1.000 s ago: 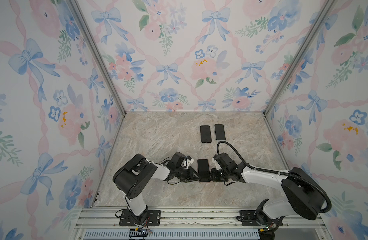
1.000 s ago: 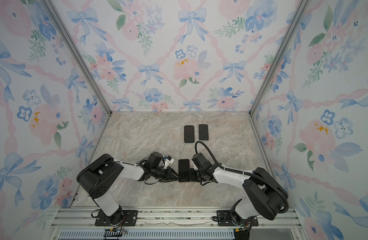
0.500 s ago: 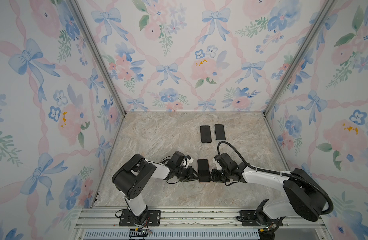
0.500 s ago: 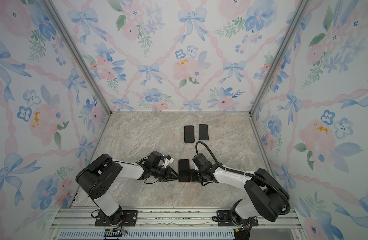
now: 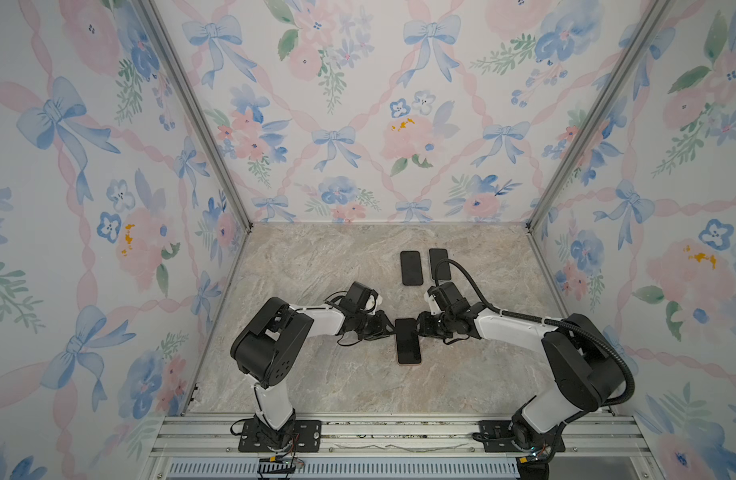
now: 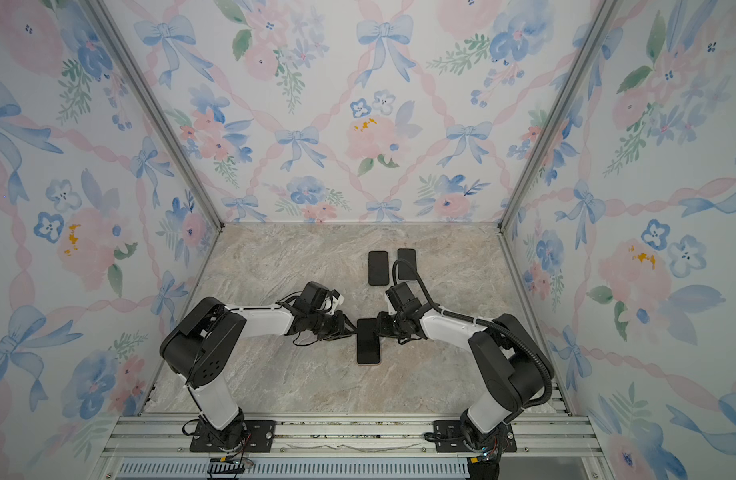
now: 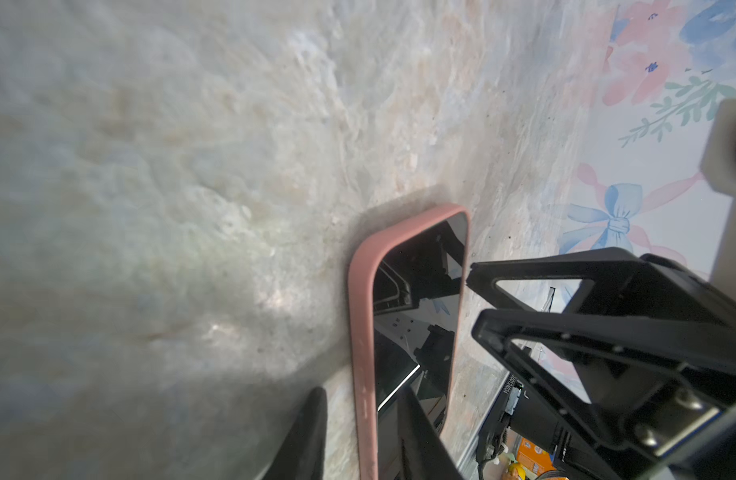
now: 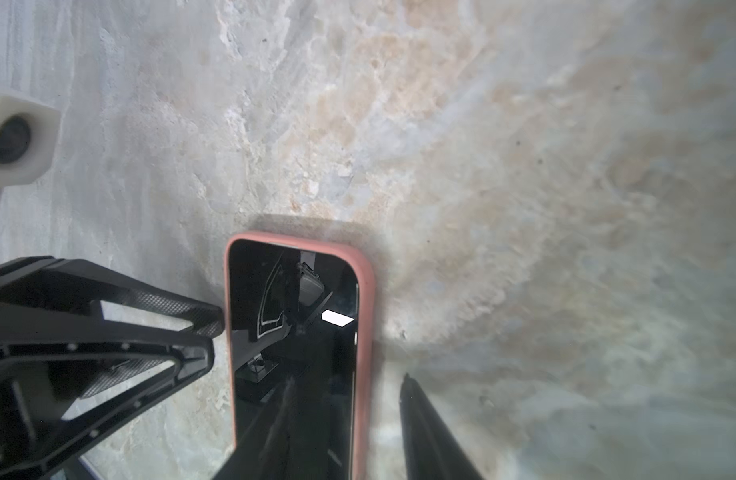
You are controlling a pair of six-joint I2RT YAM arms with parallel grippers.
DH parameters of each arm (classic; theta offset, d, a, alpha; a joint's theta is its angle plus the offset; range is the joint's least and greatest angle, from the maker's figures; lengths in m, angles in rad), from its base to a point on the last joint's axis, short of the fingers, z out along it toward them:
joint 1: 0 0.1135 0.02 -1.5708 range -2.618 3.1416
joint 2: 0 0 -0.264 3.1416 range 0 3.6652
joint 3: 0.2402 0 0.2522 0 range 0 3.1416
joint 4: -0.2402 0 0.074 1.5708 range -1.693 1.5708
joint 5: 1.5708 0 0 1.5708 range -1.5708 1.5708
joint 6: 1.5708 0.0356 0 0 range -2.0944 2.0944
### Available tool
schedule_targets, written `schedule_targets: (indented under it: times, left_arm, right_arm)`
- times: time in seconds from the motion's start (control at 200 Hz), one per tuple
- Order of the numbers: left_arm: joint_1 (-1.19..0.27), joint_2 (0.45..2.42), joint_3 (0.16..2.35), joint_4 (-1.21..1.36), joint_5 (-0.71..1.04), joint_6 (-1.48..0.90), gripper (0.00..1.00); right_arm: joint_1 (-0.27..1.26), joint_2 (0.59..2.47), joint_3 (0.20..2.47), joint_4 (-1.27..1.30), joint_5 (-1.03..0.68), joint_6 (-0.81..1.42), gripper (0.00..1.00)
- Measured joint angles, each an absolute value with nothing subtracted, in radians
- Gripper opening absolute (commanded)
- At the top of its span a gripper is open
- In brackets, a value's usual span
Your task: Put the phone into the phone case
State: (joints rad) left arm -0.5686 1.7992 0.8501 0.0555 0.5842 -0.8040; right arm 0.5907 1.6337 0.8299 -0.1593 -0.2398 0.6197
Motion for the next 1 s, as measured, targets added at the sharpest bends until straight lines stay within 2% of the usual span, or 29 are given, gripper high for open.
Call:
schedule_targets:
  times: [0.17, 0.605, 0.765, 1.005]
  left_arm:
    - [-0.574, 1.826, 0.879, 0.054, 0.592, -0.803, 0.31]
    - [-0.582, 1.834, 0.889, 0.053, 0.591, -0.791, 0.30]
    - [-0.582, 1.834, 0.889, 0.053, 0.591, -0.786, 0.30]
    - [-0.588, 1.817, 0.885, 0.035, 0.558, -0.762, 0.30]
  right_arm:
    - [0.591, 1.664, 0.839, -0.137, -0.258, 0.619, 0.41]
    - [0.597, 1.688, 0.847, -0.108, -0.255, 0.623, 0.17]
    - [0.597, 1.687, 0.851, -0.112, -0.241, 0.624, 0.17]
    - [0.620, 1.684, 0.882, -0.192, -0.207, 0.609, 0.27]
